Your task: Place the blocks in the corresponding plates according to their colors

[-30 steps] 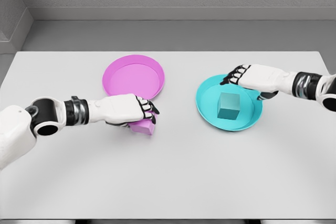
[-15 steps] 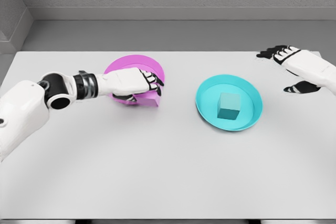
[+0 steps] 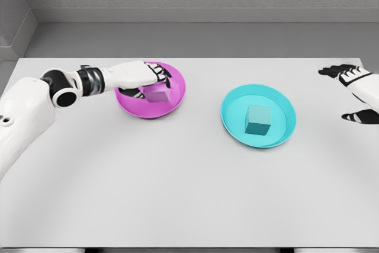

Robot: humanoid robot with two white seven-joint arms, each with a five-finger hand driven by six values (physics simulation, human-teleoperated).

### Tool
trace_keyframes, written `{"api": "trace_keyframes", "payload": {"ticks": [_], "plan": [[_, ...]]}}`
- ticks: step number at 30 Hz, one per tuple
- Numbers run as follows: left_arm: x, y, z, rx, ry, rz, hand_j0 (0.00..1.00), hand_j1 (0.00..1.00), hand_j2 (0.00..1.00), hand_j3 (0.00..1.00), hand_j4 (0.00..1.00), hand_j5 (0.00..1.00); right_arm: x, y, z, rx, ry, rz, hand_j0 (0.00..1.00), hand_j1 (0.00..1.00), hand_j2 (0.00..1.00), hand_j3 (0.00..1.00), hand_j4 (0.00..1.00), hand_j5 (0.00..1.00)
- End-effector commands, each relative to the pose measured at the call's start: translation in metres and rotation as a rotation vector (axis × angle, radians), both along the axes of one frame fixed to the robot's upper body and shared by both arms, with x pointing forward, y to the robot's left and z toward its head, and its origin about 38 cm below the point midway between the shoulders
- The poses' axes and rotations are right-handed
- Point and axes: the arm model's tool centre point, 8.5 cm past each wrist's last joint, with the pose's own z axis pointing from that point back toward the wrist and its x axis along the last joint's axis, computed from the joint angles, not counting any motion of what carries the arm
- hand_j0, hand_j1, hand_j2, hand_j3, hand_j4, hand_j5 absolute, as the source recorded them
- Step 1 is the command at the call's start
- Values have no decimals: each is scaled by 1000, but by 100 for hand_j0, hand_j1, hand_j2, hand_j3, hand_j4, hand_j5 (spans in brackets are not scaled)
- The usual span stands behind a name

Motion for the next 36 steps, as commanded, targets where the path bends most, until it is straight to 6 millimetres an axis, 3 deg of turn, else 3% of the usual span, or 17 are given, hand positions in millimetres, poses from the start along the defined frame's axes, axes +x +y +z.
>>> {"api": "trace_keyframes", "payload": {"ticks": [1,7,8,9,10,13,19,24,25,29,32,36], "plan": [[5,10,-2,-14,13,41,62,62,62,62,62,62,0,2,1,10,-5,3,100,100,100,100,100,100],[11,24,0,-25,17,90,65,65,65,65,65,65,-15,5,-22,106,53,3,100,100,100,100,100,100],[11,25,-1,-25,18,93,69,69,69,69,69,69,-15,7,-23,116,52,3,100,100,100,100,100,100],[12,28,0,-34,18,104,89,89,89,89,89,89,-15,12,-27,135,52,6,100,100,100,100,100,100],[15,28,4,-58,11,115,100,100,100,100,100,100,-16,18,-34,153,62,12,100,100,100,100,100,100],[17,31,7,-75,6,130,100,100,100,100,100,100,-15,33,-43,181,77,34,100,100,100,100,100,100],[20,40,10,-93,4,161,100,100,100,100,100,100,-19,34,-54,195,101,27,100,100,100,100,100,100],[21,48,17,-161,12,183,100,100,100,100,100,100,-18,35,-51,196,92,29,100,100,100,100,100,100],[20,64,21,-171,14,209,100,100,100,100,100,100,-18,35,-52,198,93,28,100,100,100,100,100,100],[4,177,45,-102,-18,380,100,100,100,100,100,100,-18,34,-52,194,94,26,100,100,100,100,100,100],[-11,235,60,-41,-32,474,100,100,100,100,100,100,-18,34,-52,193,94,26,100,100,100,100,100,100],[-34,294,64,-14,-21,595,100,100,100,100,100,100,-19,33,-53,192,98,24,100,100,100,100,100,100]]}}
